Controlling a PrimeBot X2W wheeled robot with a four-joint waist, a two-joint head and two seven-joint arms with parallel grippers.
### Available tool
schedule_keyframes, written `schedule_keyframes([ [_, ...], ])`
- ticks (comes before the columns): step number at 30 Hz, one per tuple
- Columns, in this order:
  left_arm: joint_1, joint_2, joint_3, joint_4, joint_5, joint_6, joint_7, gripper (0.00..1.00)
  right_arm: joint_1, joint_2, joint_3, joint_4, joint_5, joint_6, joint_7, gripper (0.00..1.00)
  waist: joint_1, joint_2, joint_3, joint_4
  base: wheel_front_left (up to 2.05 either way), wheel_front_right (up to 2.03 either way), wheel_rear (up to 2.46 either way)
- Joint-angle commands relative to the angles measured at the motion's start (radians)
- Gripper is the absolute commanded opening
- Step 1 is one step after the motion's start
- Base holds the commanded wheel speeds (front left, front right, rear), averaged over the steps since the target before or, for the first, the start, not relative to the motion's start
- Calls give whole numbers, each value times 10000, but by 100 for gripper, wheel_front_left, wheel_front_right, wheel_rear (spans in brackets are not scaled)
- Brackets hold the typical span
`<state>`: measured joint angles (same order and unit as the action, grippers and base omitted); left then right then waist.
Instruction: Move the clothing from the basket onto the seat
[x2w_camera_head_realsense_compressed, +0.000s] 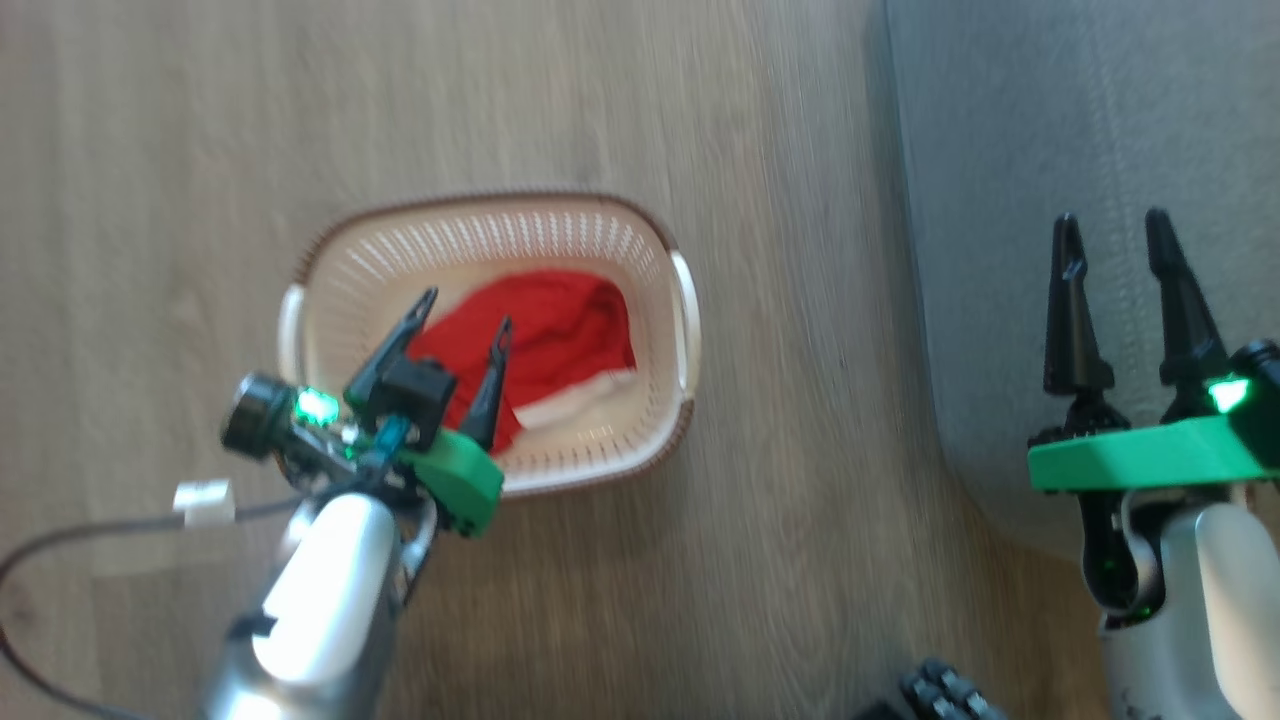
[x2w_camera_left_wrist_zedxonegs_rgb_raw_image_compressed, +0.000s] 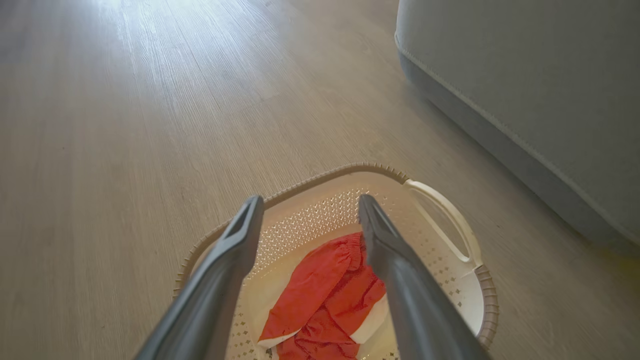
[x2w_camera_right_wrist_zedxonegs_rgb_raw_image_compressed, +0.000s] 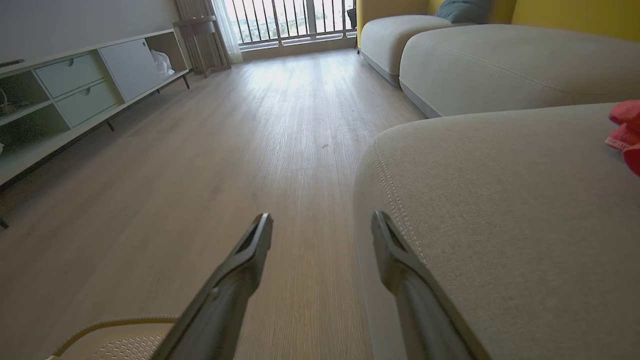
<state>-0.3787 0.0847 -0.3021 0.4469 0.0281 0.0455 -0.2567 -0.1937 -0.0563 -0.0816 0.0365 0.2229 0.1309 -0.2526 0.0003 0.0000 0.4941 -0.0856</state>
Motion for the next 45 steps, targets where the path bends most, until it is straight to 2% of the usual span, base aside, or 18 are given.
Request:
schedule_keyframes([
  [1, -434, 357, 93, 148, 169, -105, -51, 100, -182, 57, 267, -411, 122, -2, -91, 100, -3, 0, 1696, -771, 0, 0, 0],
  [8, -2286, 1195, -803, 2293, 739, -448, -51, 100, -478, 59, 602, -555, 487, -2, -91, 100, -3, 0, 3294, -1645, 0, 0, 0],
  [19, -4458, 2465, -1501, 5467, 1169, -745, -51, 100, -457, 60, 1591, -457, 1609, -2, -91, 100, -3, 0, 4667, -3118, 0, 0, 0],
  [27, -5860, 2653, -1967, 7618, 1510, -889, 247, 100, -201, 60, 1973, -523, 2150, -2, -91, 100, -3, 0, 4914, -3523, 0, 0, 0],
  [34, -6606, 2946, -2092, 8245, 1579, -664, 1186, 100, -18, 60, 2276, -836, 2105, -2, -91, 100, -3, 0, 5151, -3476, 0, 0, 0],
  [40, -6491, 3243, -2252, 8386, 1518, -1114, 1856, 100, 177, 60, 2308, -1112, 1868, -2, -91, 100, -3, 0, 5294, -3277, 0, 0, 0],
  [45, -6317, 3246, -2346, 8416, 1316, -1497, 2026, 100, 218, 60, 2311, -1244, 1733, -2, -91, 100, -3, 0, 5348, -3148, 0, 0, 0],
])
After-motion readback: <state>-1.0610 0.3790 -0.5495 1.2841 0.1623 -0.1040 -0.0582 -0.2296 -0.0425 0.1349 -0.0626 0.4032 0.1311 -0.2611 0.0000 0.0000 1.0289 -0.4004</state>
